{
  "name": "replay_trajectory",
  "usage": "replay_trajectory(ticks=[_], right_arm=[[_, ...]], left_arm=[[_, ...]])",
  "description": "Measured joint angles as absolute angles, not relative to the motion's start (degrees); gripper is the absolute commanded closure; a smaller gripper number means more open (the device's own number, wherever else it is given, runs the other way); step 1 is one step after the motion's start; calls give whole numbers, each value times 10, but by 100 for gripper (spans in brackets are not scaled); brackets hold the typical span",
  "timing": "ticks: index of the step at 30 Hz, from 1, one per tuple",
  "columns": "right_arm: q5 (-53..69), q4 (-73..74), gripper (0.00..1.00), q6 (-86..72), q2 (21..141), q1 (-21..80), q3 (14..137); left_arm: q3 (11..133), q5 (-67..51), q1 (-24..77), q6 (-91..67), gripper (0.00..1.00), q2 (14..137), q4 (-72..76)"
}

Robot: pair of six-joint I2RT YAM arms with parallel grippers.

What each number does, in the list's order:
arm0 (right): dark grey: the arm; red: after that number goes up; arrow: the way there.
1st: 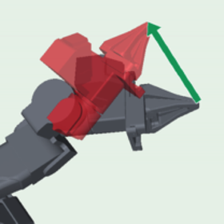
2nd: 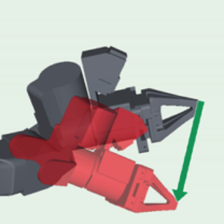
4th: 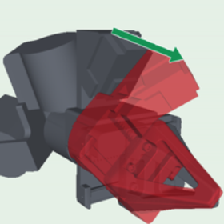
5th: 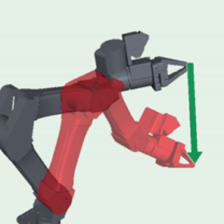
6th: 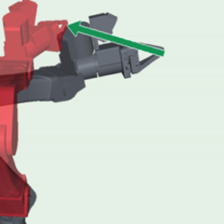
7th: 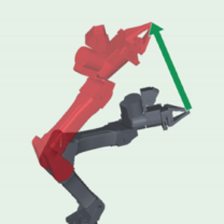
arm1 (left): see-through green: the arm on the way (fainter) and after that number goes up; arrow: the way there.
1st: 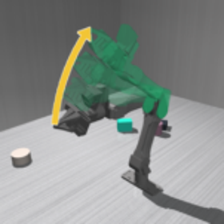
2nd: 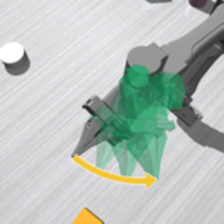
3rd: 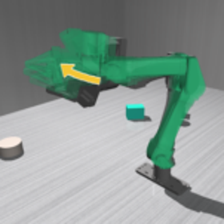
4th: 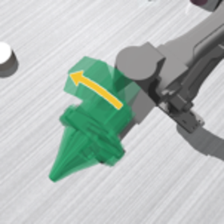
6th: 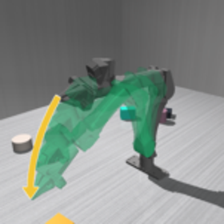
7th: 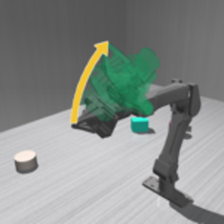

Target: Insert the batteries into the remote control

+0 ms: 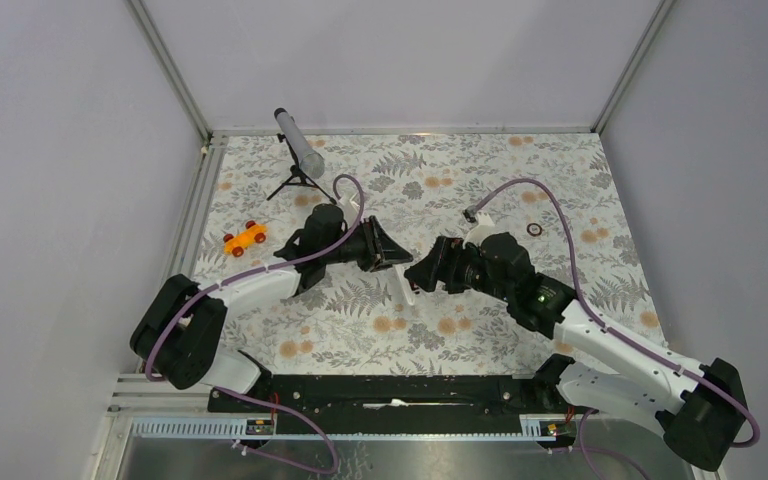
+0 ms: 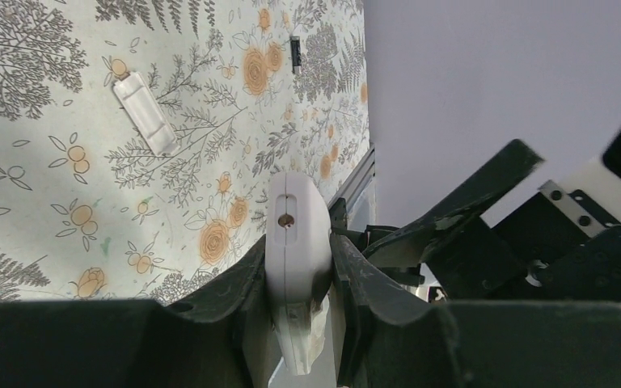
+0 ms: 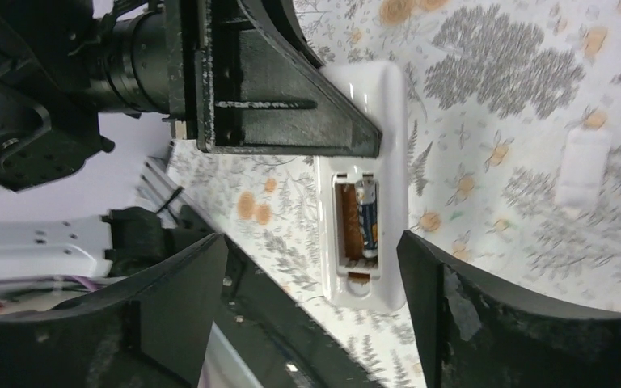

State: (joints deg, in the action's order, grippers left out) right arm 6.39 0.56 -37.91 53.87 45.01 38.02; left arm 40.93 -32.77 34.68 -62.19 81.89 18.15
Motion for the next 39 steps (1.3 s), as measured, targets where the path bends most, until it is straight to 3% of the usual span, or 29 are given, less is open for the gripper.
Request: replay_trajectory(ticks=[9,26,34,39], right_arm=[[65,-37,1,-601,535,450,318],[72,-225,0,-822,550,450,231],[70,-287,4,-873,545,450,198],[70,-319,15,-898,547,450,181]], left_arm=[[408,-328,339,-617,100,799,176],[406,-348,336,-624,100,762,181],[406,-362,336,-610,100,754,175],[406,-369,335,-610,100,751,176]])
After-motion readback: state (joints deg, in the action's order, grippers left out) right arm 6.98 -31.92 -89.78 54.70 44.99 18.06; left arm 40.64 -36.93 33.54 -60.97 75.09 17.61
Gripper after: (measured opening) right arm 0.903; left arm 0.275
